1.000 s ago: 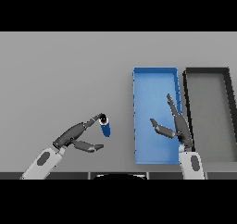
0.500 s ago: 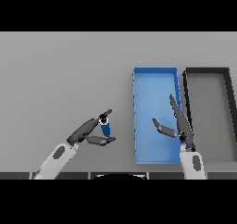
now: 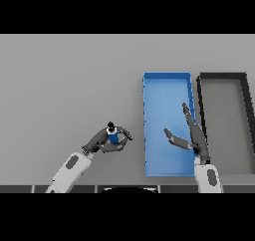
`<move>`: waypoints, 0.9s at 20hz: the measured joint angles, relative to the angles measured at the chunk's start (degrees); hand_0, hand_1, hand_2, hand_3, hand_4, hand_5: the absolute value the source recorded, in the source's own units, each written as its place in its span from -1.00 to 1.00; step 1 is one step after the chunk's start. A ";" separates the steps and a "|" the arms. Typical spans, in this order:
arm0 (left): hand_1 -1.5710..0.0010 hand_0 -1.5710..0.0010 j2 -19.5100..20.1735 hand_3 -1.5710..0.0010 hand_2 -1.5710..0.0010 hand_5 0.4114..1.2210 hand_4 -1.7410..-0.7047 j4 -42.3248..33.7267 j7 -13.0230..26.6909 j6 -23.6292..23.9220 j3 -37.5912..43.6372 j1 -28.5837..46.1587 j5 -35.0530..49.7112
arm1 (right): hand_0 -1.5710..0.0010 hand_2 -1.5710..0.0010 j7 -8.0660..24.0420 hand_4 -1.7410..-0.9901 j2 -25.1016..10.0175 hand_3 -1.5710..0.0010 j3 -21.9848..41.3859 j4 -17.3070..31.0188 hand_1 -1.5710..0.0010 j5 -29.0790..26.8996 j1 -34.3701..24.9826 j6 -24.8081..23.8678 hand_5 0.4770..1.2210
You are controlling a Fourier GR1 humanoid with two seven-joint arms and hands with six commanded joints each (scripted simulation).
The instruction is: Pick up the blue pipe and place it into the blue bin.
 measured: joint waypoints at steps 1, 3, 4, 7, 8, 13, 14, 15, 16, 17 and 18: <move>-0.24 -0.06 -0.13 -0.29 -0.35 0.45 -0.54 -0.35 -0.55 0.69 -0.23 0.35 -0.60 | 1.00 1.00 0.60 0.48 -0.08 1.00 -0.03 -0.12 1.00 -0.16 -0.26 0.13 -0.77; -0.52 -0.40 -1.00 -0.52 -0.59 0.65 -0.70 -1.06 0.24 0.95 -0.93 0.51 -1.30 | 1.00 1.00 0.11 0.50 -0.27 1.00 -0.31 0.78 1.00 -0.10 -0.28 0.14 -0.77; -0.61 -0.52 -0.79 -0.60 -0.67 0.72 -0.76 -1.17 -0.82 0.83 -1.26 0.94 -1.15 | 1.00 1.00 0.42 0.50 -0.58 1.00 -0.68 0.97 1.00 -0.17 -0.65 0.00 -0.77; -0.80 -0.75 -1.24 -0.80 -0.83 0.86 -0.61 -1.43 -1.36 2.12 -2.68 0.97 -2.76 | 1.00 1.00 0.82 0.51 0.07 1.00 -0.14 1.60 1.00 0.62 -0.92 -0.45 -0.78; -0.84 -0.80 -1.43 -0.84 -0.86 0.88 -0.58 -2.00 -1.99 2.33 -3.39 1.33 -3.45 | 1.00 1.00 1.63 0.51 0.12 1.00 -0.57 2.11 1.00 0.22 -1.80 -0.57 -0.78; -0.95 -0.94 -1.59 -0.95 -0.96 0.96 -0.51 -5.48 -5.33 3.01 -2.49 1.63 -4.26 | 1.00 1.00 -0.08 0.56 -0.26 1.00 -0.12 0.86 1.00 0.68 -0.29 -0.30 -0.80; -0.96 -0.95 -2.59 -0.96 -0.96 0.97 -0.50 -6.50 -6.38 2.78 -2.69 1.64 -3.92 | 1.00 1.00 0.40 0.57 -0.26 1.00 -0.08 0.78 1.00 0.68 -0.37 -0.26 -0.80; -0.97 -0.96 -3.76 -0.97 -0.97 0.98 -0.50 -6.64 -5.79 3.16 -2.57 0.31 -4.28 | 1.00 1.00 0.73 0.59 -0.02 1.00 0.18 1.04 1.00 1.09 -0.77 -0.44 -0.80; -0.97 -0.97 -4.02 -0.97 -0.98 0.98 -0.49 -7.33 -5.76 3.29 -1.88 -0.40 -3.97 | 1.00 1.00 0.63 0.61 -0.26 1.00 0.23 1.66 1.00 1.76 -0.68 -0.62 -0.80; -0.98 -0.97 -4.95 -0.98 -0.98 0.98 -0.49 -7.20 -4.11 3.60 -1.75 -1.56 -4.35 | 1.00 1.00 0.63 0.61 -0.64 1.00 0.08 1.36 1.00 1.94 -0.54 -0.67 -0.79; -0.98 -0.98 -4.92 -0.98 -0.99 0.99 -0.49 -8.37 -3.42 3.43 -1.97 -1.58 -4.63 | 1.00 1.00 0.63 0.62 -0.36 1.00 0.21 1.73 1.00 1.67 -0.52 -0.40 -0.78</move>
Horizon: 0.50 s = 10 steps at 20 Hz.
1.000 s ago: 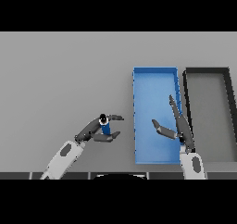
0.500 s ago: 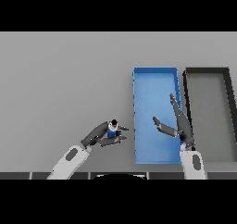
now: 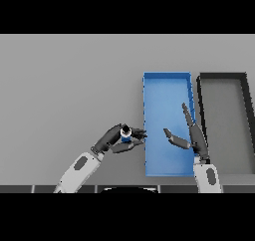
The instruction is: Pick up the blue pipe and place it into the blue bin.
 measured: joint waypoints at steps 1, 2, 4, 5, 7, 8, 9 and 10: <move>-0.99 -0.98 0.05 -0.99 -0.99 0.99 -0.48 -1.22 -0.22 -0.36 -0.32 0.31 -0.25 | 1.00 1.00 -0.73 0.63 -0.15 1.00 -0.16 -0.33 1.00 -0.12 0.36 -0.03 -0.77; -0.99 -0.99 -0.07 -0.99 -0.99 0.99 -0.48 -1.53 0.89 -0.70 0.12 -0.58 -0.07 | 1.00 1.00 -0.73 0.63 -0.14 1.00 0.10 -0.39 1.00 0.39 0.40 -0.17 -0.77; -0.99 -0.99 -0.61 -0.99 -0.99 0.99 -0.48 -2.70 2.91 -1.30 0.32 -1.70 0.01 | 1.00 1.00 -0.82 0.64 -0.28 1.00 -0.05 -0.38 1.00 0.46 0.19 -0.28 -0.75; -0.99 -0.99 -0.40 -0.99 -1.00 1.00 -0.48 -3.23 3.52 -2.04 0.69 -2.06 0.46 | 1.00 1.00 -1.03 0.65 -0.49 1.00 -0.19 -0.11 1.00 0.50 0.18 -0.26 -0.75; -1.00 -1.00 -0.64 -1.00 -1.00 1.00 -0.48 -3.00 4.50 -3.04 0.51 -2.03 -0.04 | 1.00 1.00 -1.04 0.64 -0.45 1.00 -0.28 0.17 1.00 0.56 0.15 -0.40 -0.73; -1.00 -1.00 -0.65 -1.00 -1.00 1.00 -0.48 -3.68 5.18 -3.44 0.56 -1.83 0.17 | 1.00 1.00 -1.82 0.64 -0.54 1.00 -0.22 0.09 1.00 0.80 0.19 -0.50 -0.73; -1.00 -1.00 -0.48 -1.00 -1.00 1.00 -0.48 -3.70 4.78 -3.76 0.71 -1.53 -0.12 | 1.00 1.00 -2.10 0.65 -0.61 1.00 -0.23 0.09 1.00 0.91 0.14 -0.58 -0.73; -1.00 -1.00 -1.22 -1.00 -1.00 1.00 -0.48 -3.57 6.02 -3.59 0.58 -1.75 -0.57 | 1.00 1.00 -2.07 0.65 -0.66 1.00 -0.25 0.13 1.00 0.96 -0.02 -0.60 -0.73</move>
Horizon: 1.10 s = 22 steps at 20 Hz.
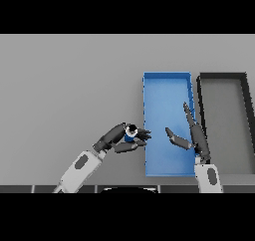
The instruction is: Pick up the blue pipe and place it into the blue bin.
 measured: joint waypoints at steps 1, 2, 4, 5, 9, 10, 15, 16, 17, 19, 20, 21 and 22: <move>-1.00 -1.00 -0.10 -1.00 -1.00 1.00 -0.48 -0.30 0.04 -0.02 -0.07 0.32 -0.51 | 1.00 1.00 0.01 0.65 -0.07 1.00 -0.06 0.07 1.00 -0.01 -0.12 -0.01 -0.73; -1.00 -1.00 -0.45 -1.00 -1.00 1.00 -0.48 0.24 0.13 -0.13 0.14 0.26 -0.80 | 1.00 1.00 0.07 0.62 -0.12 1.00 -0.13 0.14 1.00 -0.04 -0.29 -0.01 -0.73; -1.00 -1.00 -0.81 -1.00 -1.00 1.00 -0.48 0.61 -0.31 -0.84 0.61 0.22 -0.94 | 1.00 1.00 0.25 0.48 -0.28 1.00 -0.34 0.75 1.00 -0.16 -0.50 0.09 -0.73; -1.00 -1.00 -0.59 -1.00 -1.00 1.00 -0.49 0.02 -0.84 -1.06 0.88 0.77 -0.91 | 1.00 1.00 -0.65 0.46 -0.24 1.00 -0.30 0.11 0.99 -0.36 -0.33 0.13 -0.73; -1.00 -1.00 -1.04 -1.00 -1.00 1.00 -0.49 0.31 -1.41 -2.02 1.41 0.84 -2.02 | 1.00 0.96 -4.70 0.51 -0.21 1.00 -1.57 -2.71 0.98 -6.75 -0.96 3.54 -0.72; -1.00 -1.00 -0.93 -1.00 -1.00 1.00 -0.49 -0.14 -1.25 -2.32 1.46 1.32 -2.10 | 1.00 0.97 -5.49 0.51 -1.12 1.00 -2.42 -3.57 0.98 -9.91 -0.84 5.72 -0.69; -1.00 -1.00 -1.17 -1.00 -1.00 1.00 -0.48 -0.82 -0.87 -3.31 2.00 2.01 -3.35 | 1.00 0.99 -0.05 0.50 -7.41 1.00 -0.88 -12.45 0.99 -17.80 -4.73 14.13 -0.76; -1.00 -1.00 -1.26 -1.00 -1.00 1.00 -0.48 -0.71 -0.78 -3.39 2.15 2.11 -3.72 | 1.00 0.99 2.14 0.48 -9.04 1.00 -0.37 -14.45 1.00 -19.32 -5.46 15.68 -0.79; -1.00 -1.00 -1.36 -1.00 -1.00 1.00 -0.48 -1.25 -0.59 -3.80 1.90 2.72 -3.77 | 1.00 0.99 3.87 0.46 -10.19 1.00 0.51 -16.14 1.00 -19.68 -6.50 16.60 -0.82; -1.00 -1.00 -1.65 -1.00 -1.00 1.00 -0.48 -1.49 -0.07 -4.02 2.36 2.58 -4.15 | 1.00 1.00 6.91 0.39 -12.23 1.00 2.43 -18.71 1.00 -19.83 -8.94 18.39 -0.84; -1.00 -1.00 -2.03 -1.00 -1.00 1.00 -0.48 -1.66 0.29 -3.80 2.47 2.32 -4.71 | 1.00 1.00 7.47 0.36 -13.05 1.00 3.01 -19.44 1.00 -20.54 -10.07 19.50 -0.86; -1.00 -1.00 -1.92 -1.00 -1.00 1.00 -0.48 -1.65 0.60 -3.95 2.87 2.03 -5.07 | 1.00 1.00 8.63 0.32 -13.29 1.00 4.17 -20.18 1.00 -21.20 -11.19 20.42 -0.87; -1.00 -1.00 -2.17 -1.00 -1.00 1.00 -0.49 -1.29 0.52 -4.32 3.03 2.17 -5.14 | 1.00 1.00 9.61 0.29 -13.32 1.00 5.33 -21.14 1.00 -21.72 -11.50 21.10 -0.88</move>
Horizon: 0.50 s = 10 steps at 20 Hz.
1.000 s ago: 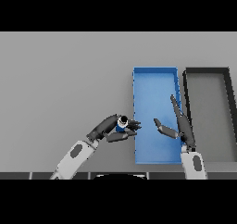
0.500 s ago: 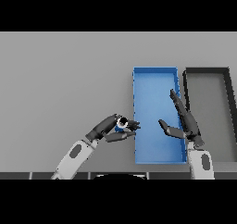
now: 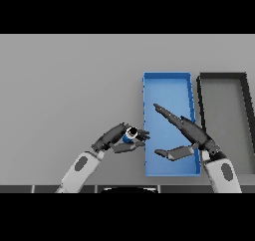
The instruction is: Pick up the blue pipe and place it into the blue bin.
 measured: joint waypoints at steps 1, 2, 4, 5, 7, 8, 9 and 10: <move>-1.00 -1.00 -0.12 -1.00 -1.00 1.00 -0.49 -0.20 -0.43 -0.26 0.26 -0.12 -0.11 | 1.00 1.00 1.32 0.31 -0.22 1.00 0.60 -0.36 1.00 -0.22 -1.13 0.19 -0.87; -1.00 -1.00 -0.30 -1.00 -1.00 1.00 -0.49 0.23 -0.21 -0.71 0.23 -0.14 -0.45 | 1.00 1.00 2.59 0.33 -0.19 1.00 1.83 -0.82 1.00 -0.37 -2.04 0.75 -0.87; -1.00 -1.00 -1.19 -1.00 -1.00 1.00 -0.49 0.10 0.69 -0.88 0.66 -0.41 -0.52 | 1.00 1.00 6.74 0.36 0.67 1.00 3.34 -0.31 1.00 -1.59 -4.98 0.54 -0.87; -1.00 -1.00 -1.47 -1.00 -1.00 1.00 -0.49 0.62 0.87 -0.93 0.75 -0.25 -1.04 | 1.00 1.00 7.62 0.37 1.56 1.00 4.90 -0.03 1.00 -2.42 -4.94 1.51 -0.86; -1.00 -1.00 -1.99 -1.00 -1.00 1.00 -0.49 0.77 0.75 -1.54 1.19 -0.52 -1.22 | 1.00 1.00 9.00 0.40 2.02 1.00 6.27 1.05 1.00 -2.95 -7.54 2.72 -0.89; -1.00 -1.00 -1.94 -1.00 -1.00 1.00 -0.48 0.73 0.54 -2.13 1.30 -0.21 -1.18 | 1.00 1.00 9.96 0.42 2.74 1.00 7.14 1.87 1.00 -2.63 -9.12 2.85 -0.89; -1.00 -1.00 -1.52 -1.00 -1.00 1.00 -0.48 0.07 0.12 -2.93 1.57 0.37 -0.76 | 1.00 1.00 10.88 0.44 3.51 1.00 8.07 3.25 1.00 -2.47 -10.43 3.47 -0.90; -1.00 -1.00 -2.00 -1.00 -1.00 1.00 -0.49 0.41 0.15 -3.09 1.63 -0.03 -1.20 | 1.00 1.00 11.63 0.45 4.18 1.00 8.46 4.32 1.00 -2.63 -12.36 3.67 -0.90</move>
